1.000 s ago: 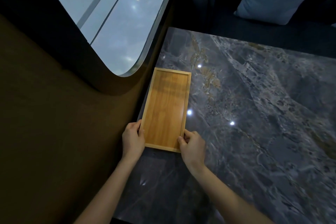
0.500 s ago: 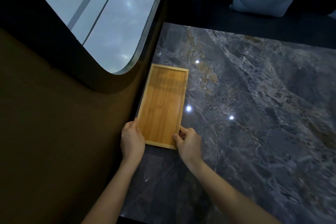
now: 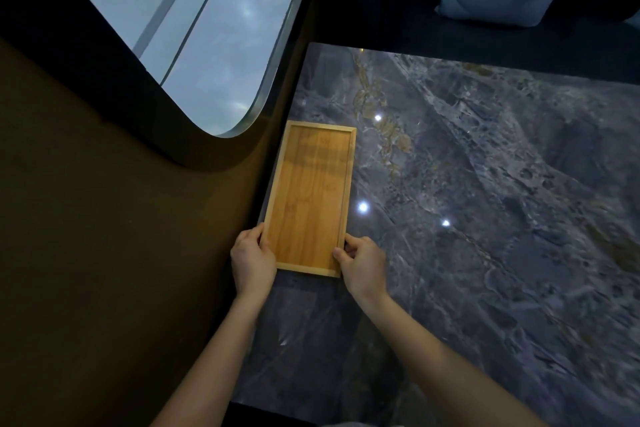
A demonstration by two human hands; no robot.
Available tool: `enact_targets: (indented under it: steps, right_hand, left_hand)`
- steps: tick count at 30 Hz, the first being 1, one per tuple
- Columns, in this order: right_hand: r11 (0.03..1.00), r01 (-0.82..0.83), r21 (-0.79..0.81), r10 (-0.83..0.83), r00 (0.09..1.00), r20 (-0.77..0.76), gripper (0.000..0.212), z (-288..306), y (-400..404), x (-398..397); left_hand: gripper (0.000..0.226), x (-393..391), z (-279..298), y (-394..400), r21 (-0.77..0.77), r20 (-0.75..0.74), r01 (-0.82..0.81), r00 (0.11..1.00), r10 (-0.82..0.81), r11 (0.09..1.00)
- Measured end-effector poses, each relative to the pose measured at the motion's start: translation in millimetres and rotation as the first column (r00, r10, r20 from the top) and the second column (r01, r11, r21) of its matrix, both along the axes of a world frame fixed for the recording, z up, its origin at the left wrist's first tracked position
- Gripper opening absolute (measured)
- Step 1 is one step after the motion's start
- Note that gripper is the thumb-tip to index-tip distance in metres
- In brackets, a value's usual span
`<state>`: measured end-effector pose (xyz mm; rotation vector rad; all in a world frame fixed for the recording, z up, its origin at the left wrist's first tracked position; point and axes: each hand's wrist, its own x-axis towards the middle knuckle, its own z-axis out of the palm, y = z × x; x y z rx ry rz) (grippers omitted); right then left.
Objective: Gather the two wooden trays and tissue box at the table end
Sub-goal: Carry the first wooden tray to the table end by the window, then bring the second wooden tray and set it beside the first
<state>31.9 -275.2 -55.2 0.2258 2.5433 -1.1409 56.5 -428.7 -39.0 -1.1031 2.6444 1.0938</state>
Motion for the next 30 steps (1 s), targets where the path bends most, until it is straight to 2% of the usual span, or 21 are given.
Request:
enact_targets:
  steps: [5,9,11,14,17,20,24,30]
  right_hand:
    - [0.996,-0.043,-0.072,0.046,0.998,0.034,0.02,5.5,3.3,-4.1]
    - [0.984,-0.056,-0.169,0.087,0.98,0.178,0.025,12.1,11.7,-15.1]
    - [0.975,-0.112,-0.194,0.161,0.952,0.26,0.031,15.3,18.5,-22.5]
    - [0.949,-0.27,-0.165,0.31,0.898,0.313,0.033,28.9,34.1,-31.2]
    - [0.871,-0.491,-0.031,0.483,0.841,0.245,0.031,47.7,55.9,-37.4]
    - [0.795,-0.591,0.138,0.574,0.806,0.144,0.027,66.4,84.2,-41.2]
    - [0.782,-0.55,0.294,0.57,0.821,0.02,0.025,91.2,135.4,-42.7]
    - [0.743,-0.429,0.513,0.539,0.839,-0.079,0.034,108.6,246.5,-30.6]
  left_hand:
    - [0.039,-1.8,1.0,0.6,-0.017,0.01,0.016,1.0,-0.016,1.0]
    - [0.039,-2.5,0.0,0.6,-0.066,0.042,0.073,0.997,-0.07,0.995]
    - [0.041,-4.1,2.8,0.7,-0.087,0.118,0.131,0.986,-0.121,0.987]
    - [0.045,-11.5,14.5,4.8,-0.159,0.281,0.315,0.923,-0.263,0.936]
    - [0.034,-24.4,37.2,16.2,-0.23,0.393,0.498,0.834,-0.389,0.836]
    - [0.027,-39.2,59.4,40.1,-0.223,0.317,0.563,0.814,-0.487,0.796]
    - [0.035,-63.3,80.0,93.2,-0.236,0.247,0.602,0.797,-0.552,0.763]
    - [0.039,-84.1,99.8,185.5,-0.23,0.173,0.793,0.603,-0.778,0.564]
